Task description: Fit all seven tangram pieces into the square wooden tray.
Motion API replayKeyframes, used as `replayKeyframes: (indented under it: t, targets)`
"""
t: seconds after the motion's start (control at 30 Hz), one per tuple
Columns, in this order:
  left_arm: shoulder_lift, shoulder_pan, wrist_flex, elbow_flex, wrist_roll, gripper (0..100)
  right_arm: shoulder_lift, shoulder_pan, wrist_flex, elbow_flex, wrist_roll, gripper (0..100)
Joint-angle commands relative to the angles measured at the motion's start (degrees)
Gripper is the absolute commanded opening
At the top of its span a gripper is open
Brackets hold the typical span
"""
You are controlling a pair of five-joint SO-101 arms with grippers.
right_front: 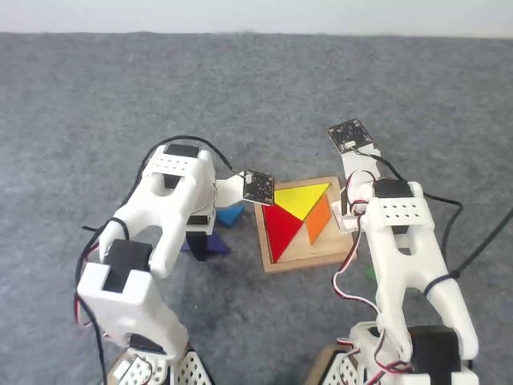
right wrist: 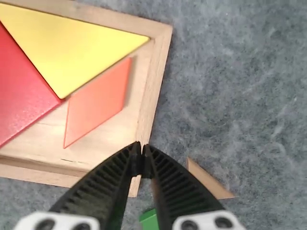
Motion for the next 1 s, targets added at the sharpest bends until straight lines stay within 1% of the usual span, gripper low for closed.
replayKeyframes:
  t: [0.0,0.23,0.4,0.5,0.83,0.97]
  targets:
    - [1.1,0.0,1.8,-3.0,1.0,31,-2.9,0.7,-0.5,-0.3,0.8,0.8]
    - [8.0,0.3,8.3,-11.7,2.9,30,-3.0,0.7,-0.4,-0.3,0.7,0.8]
    - [11.5,0.2,12.0,-16.1,3.0,30,-3.1,0.7,-0.3,-0.3,0.7,0.8]
    - [11.4,-0.2,12.1,-16.0,3.4,28,-3.2,0.7,-0.3,-0.3,0.8,0.8]
    - [11.4,-0.3,11.9,-13.8,10.1,28,-3.2,0.8,-0.3,-0.3,0.9,0.8]
    - [11.4,-1.1,11.9,-13.8,10.3,28,-3.2,0.8,-0.3,-0.3,0.9,0.8]
